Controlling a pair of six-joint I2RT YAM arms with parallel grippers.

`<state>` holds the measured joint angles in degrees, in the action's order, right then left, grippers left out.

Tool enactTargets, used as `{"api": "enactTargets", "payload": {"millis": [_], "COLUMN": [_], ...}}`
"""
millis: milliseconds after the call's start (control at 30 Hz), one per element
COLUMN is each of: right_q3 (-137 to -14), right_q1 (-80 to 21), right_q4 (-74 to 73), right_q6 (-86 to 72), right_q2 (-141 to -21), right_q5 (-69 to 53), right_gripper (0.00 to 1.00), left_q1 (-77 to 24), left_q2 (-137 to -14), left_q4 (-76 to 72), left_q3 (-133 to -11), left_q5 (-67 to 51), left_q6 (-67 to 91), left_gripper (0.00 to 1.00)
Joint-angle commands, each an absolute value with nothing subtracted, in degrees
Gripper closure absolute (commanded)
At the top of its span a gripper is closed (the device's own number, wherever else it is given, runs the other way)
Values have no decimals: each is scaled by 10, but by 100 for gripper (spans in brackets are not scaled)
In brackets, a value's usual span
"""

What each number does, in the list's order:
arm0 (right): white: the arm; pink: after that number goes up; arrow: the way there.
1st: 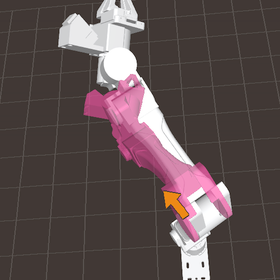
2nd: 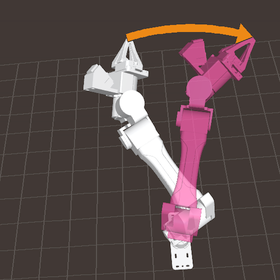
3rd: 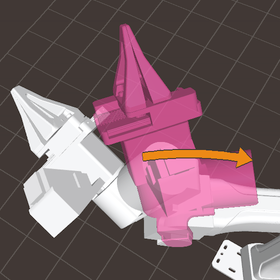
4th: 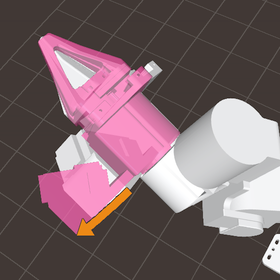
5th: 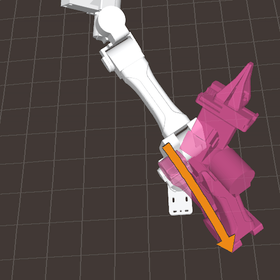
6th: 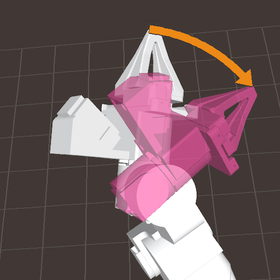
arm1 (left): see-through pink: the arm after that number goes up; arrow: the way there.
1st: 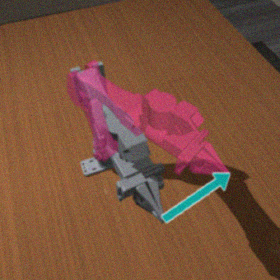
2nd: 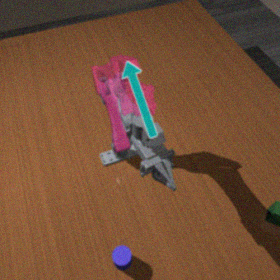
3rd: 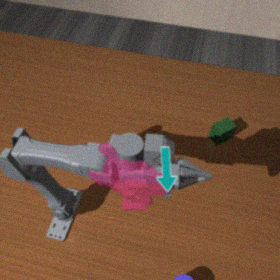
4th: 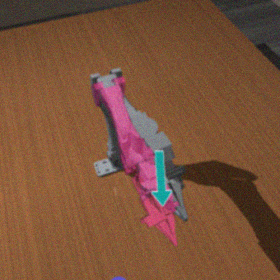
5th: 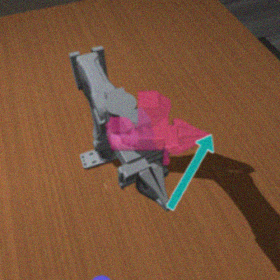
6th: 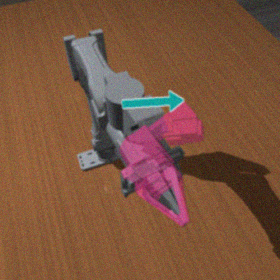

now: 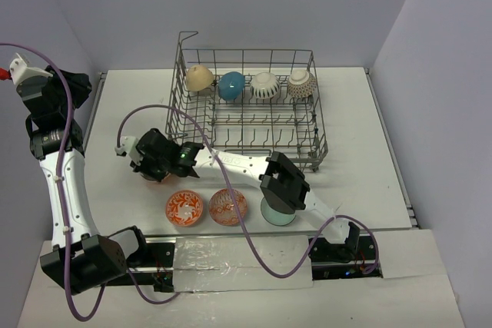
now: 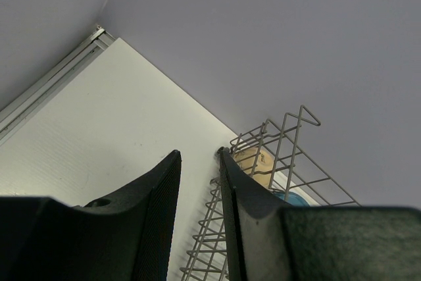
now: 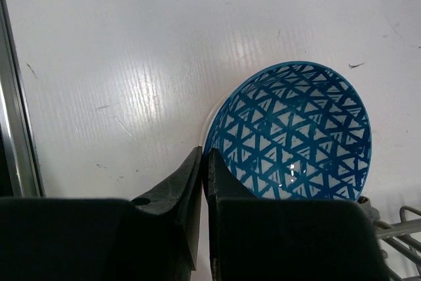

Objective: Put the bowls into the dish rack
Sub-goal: Pick up the bowl from the bowl.

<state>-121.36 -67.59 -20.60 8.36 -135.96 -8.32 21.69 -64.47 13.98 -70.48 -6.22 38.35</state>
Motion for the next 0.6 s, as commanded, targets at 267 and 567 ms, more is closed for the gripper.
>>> {"api": "enactTargets", "payload": {"millis": [267, 567], "right_q3": [-1205, -1178], "right_q1": [-671, -671], "right_q4": [-156, -134], "right_q6": [83, 67], "right_q2": [-1274, -1249], "right_q5": [-83, -139], "right_gripper": [100, 100], "left_q1": [227, 236], "left_q2": [-639, -633], "left_q4": [111, 99], "left_q3": [-699, -693], "left_q5": [-66, -69], "left_q6": [388, 395], "left_gripper": [64, 64]}}
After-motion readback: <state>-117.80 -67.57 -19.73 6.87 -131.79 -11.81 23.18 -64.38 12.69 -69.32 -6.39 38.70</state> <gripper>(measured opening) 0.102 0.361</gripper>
